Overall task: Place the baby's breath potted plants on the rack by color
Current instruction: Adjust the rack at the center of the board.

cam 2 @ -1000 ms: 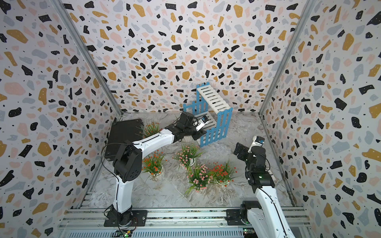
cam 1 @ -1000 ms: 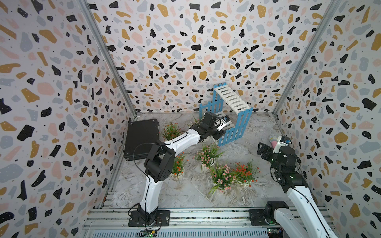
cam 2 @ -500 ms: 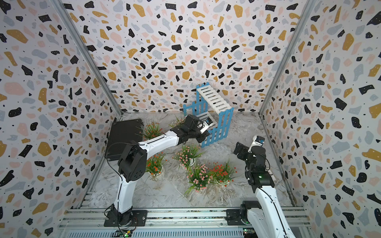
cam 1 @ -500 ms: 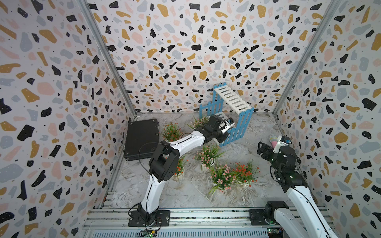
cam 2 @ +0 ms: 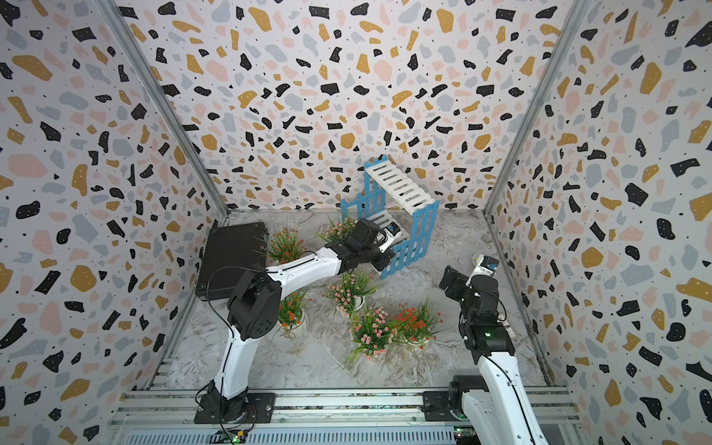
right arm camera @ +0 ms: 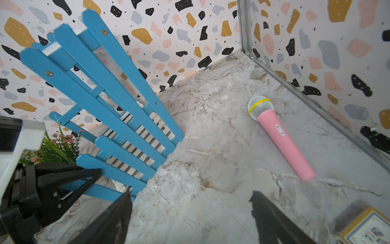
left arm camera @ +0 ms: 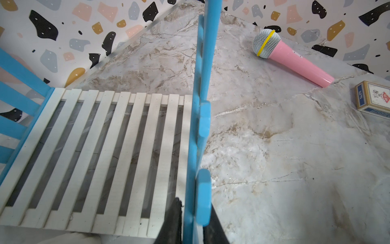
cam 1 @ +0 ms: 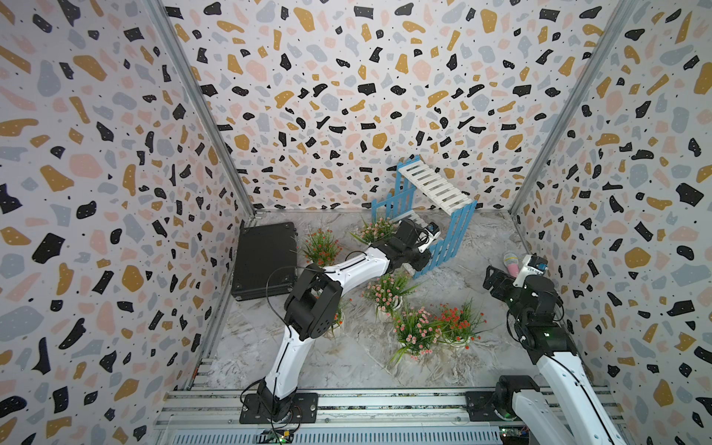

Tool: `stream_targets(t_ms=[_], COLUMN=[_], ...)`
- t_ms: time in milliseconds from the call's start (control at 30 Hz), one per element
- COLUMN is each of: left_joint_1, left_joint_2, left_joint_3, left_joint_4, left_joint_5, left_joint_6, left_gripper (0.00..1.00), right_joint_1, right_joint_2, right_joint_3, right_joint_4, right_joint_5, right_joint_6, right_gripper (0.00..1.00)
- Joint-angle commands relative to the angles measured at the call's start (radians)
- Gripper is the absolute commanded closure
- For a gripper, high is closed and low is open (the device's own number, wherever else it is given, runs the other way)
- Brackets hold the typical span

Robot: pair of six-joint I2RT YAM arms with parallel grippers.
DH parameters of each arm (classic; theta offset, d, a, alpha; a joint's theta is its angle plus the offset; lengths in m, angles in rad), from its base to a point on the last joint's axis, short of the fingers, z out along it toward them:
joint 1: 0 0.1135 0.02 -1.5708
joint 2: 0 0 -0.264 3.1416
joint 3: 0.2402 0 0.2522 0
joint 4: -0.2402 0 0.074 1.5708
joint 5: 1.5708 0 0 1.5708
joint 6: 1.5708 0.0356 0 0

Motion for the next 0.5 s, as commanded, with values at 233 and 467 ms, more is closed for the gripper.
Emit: stream_targets(t_ms=[233, 467], left_joint_1=[-0.074, -0.102], left_joint_2=[0.100, 0.116], left_joint_3=[0.213, 0.240], left_joint_4=[-0.043, -0.038], left_joint_5=[-0.210, -0.342], left_joint_6=[-0.224, -0.366], left_gripper=[0.79, 0.79], right_joint_1=[-0.001, -0.002], right_joint_2=[-0.146, -0.212], right_joint_3=[0.027, 0.013], right_joint_4=[-0.123, -0.149], right_joint_5=[0.185, 0.231], right_joint_6=[0.045, 0.058], right_gripper=[0.11, 0.12])
